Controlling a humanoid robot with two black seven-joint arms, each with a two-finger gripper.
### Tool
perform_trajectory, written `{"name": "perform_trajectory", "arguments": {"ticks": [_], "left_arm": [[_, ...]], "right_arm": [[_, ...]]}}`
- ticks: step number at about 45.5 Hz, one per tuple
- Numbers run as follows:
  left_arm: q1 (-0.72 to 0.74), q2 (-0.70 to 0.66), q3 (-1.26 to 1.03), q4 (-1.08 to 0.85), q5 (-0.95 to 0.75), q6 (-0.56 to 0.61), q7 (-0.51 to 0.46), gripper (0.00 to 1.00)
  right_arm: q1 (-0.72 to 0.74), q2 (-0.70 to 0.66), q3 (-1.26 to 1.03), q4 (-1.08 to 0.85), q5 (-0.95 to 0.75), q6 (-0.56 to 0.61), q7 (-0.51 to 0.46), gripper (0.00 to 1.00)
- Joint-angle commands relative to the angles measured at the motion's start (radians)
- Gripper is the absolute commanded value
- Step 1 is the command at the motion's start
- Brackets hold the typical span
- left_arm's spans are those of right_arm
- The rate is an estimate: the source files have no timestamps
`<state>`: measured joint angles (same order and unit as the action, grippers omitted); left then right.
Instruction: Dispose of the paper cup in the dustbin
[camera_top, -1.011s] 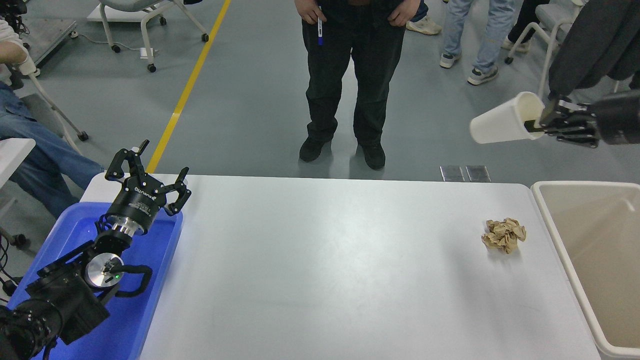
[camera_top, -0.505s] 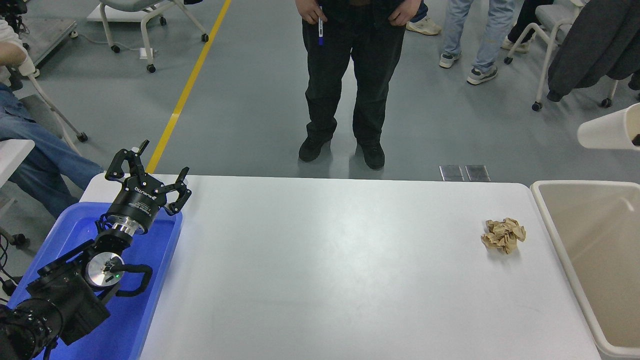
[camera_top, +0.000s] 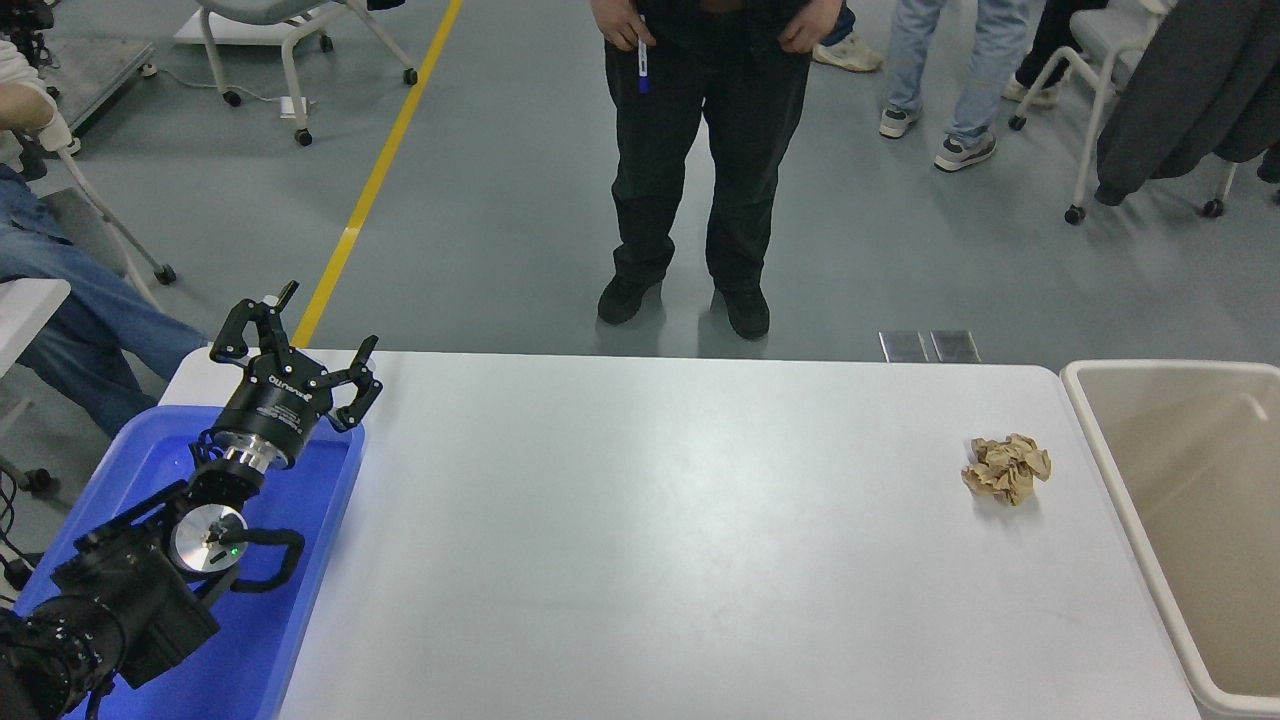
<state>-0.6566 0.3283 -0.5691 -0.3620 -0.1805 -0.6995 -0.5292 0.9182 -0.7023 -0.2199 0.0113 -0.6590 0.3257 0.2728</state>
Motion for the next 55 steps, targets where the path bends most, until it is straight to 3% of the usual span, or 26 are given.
{"name": "perform_trajectory", "arguments": {"ticks": [1,35,55], "left_arm": [[0.0,0.0,0.0,0.0,0.001,0.0,0.0,1.0],[0.0,0.0,0.0,0.0,0.001,0.0,0.0,1.0],[0.0,0.0,0.0,0.0,0.001,0.0,0.0,1.0]], "right_arm": [[-0.085,0.086,-0.003,-0.063,0.096,-0.07,-0.138,0.0],[-0.19,0.279,0.0,-0.079,0.151,-0.171,-0.236,0.0],[-0.208,0.283,-0.007,-0.076,0.211,-0.171,-0.248,0.0]]}}
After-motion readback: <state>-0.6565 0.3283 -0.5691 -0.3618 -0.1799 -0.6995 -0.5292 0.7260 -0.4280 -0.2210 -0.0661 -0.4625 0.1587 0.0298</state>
